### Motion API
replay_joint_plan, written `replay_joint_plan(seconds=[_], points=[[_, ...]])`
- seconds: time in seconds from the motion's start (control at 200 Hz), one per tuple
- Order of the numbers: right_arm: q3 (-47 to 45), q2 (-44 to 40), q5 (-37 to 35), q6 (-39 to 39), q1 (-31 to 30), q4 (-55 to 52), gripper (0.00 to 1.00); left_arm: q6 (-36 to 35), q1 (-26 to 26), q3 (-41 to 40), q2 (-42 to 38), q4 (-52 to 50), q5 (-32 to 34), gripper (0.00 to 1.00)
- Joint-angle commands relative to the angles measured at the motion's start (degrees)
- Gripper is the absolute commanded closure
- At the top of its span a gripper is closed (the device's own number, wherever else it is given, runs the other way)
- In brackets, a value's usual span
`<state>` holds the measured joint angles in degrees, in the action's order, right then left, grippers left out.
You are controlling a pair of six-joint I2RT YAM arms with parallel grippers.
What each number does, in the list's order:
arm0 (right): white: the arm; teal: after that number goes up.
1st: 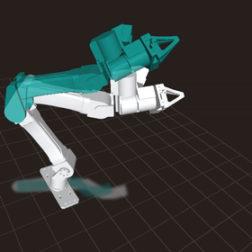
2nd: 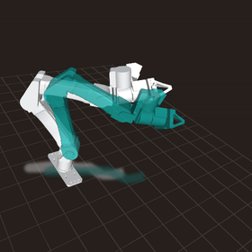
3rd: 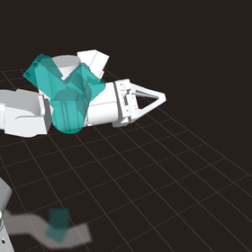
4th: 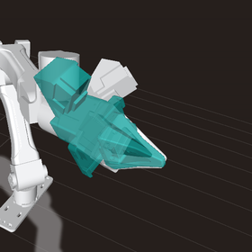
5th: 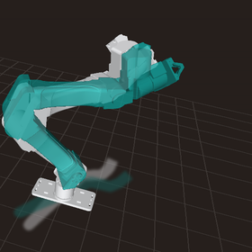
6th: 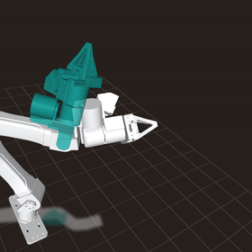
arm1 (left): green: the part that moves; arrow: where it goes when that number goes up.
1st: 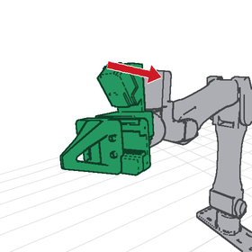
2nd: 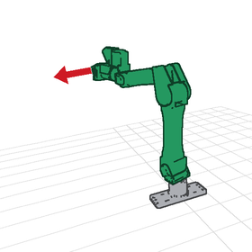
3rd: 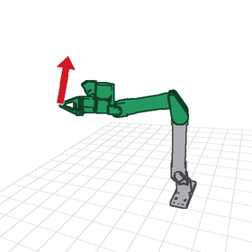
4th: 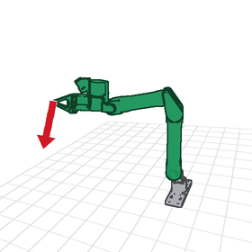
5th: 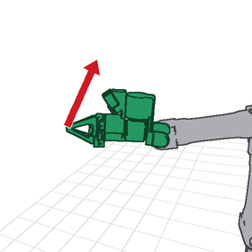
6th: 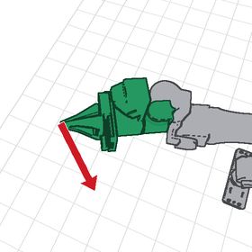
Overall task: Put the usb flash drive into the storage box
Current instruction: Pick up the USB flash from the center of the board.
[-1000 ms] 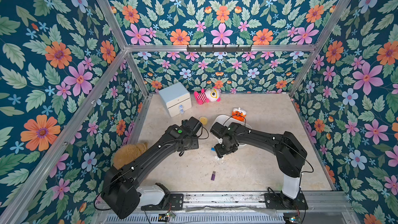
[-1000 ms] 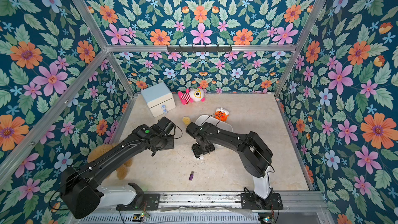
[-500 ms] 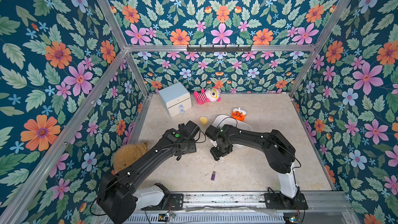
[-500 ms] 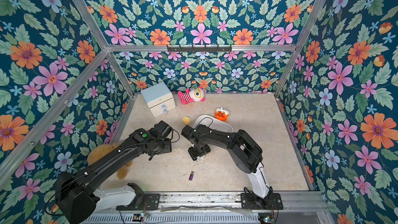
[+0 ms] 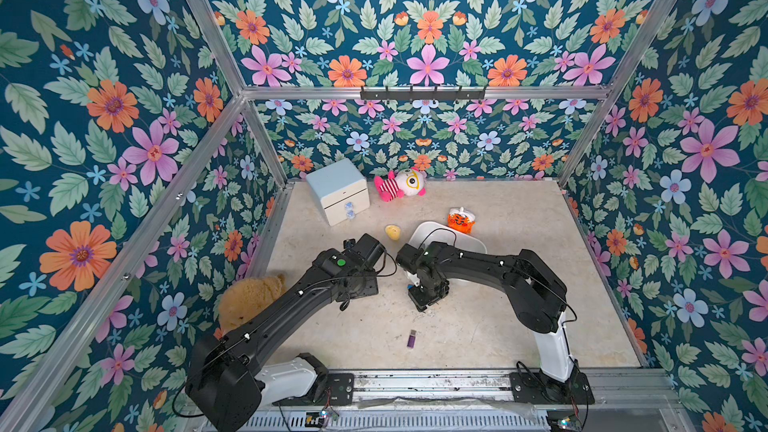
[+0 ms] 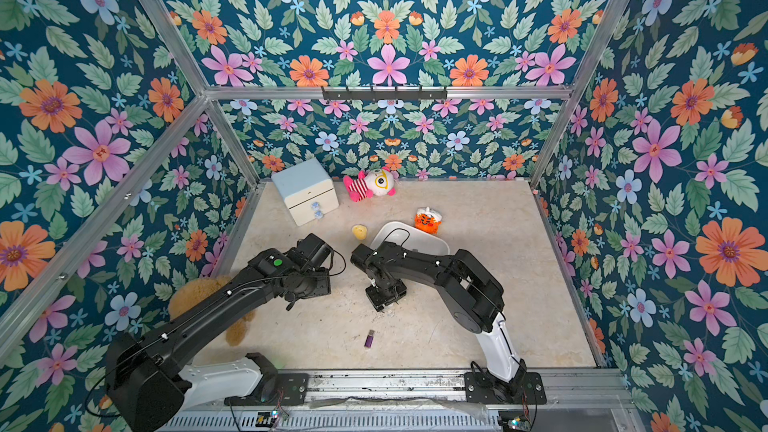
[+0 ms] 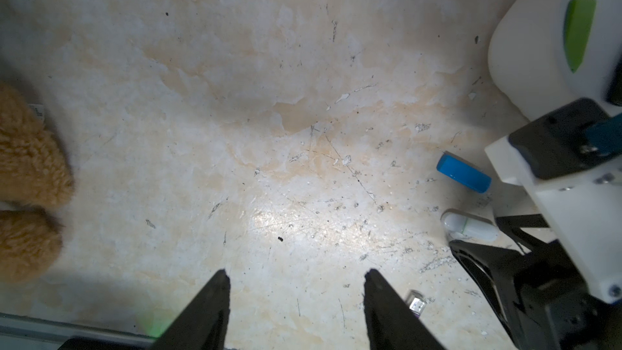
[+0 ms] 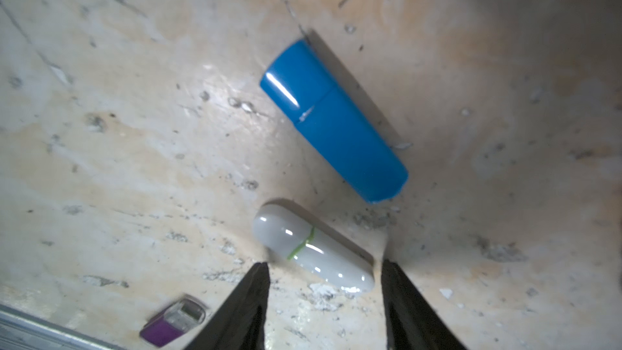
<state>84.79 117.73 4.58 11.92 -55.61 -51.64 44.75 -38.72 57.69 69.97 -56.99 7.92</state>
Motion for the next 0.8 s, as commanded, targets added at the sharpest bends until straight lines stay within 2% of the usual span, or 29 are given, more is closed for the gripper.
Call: replay_joint_plan(seconds=[0.0,0.23,0.46,0.795], points=[[-0.6,-0.7,0.3,-0.8,-0.2,-1.4,0.45,-0.4,0.0,0.3,0.2,-0.5,0.7,0.34],[-0.7,-1.5,-1.6,-0.8,-0.7,-1.1,0.46,-0.2,0.0,-0.2,-0.1,-0.1,0.6,0.34],[4.0,1.3,-2.7,-2.3,-0.8,-2.5,0.41,-0.1,0.0,-0.6,-0.4,-0.2,0.6,0.34],[5.0,2.8,-0.7,-3.9,-0.8,-3.0,0.41,0.2,0.0,-1.0,-0.9,-0.5,0.9,0.34]])
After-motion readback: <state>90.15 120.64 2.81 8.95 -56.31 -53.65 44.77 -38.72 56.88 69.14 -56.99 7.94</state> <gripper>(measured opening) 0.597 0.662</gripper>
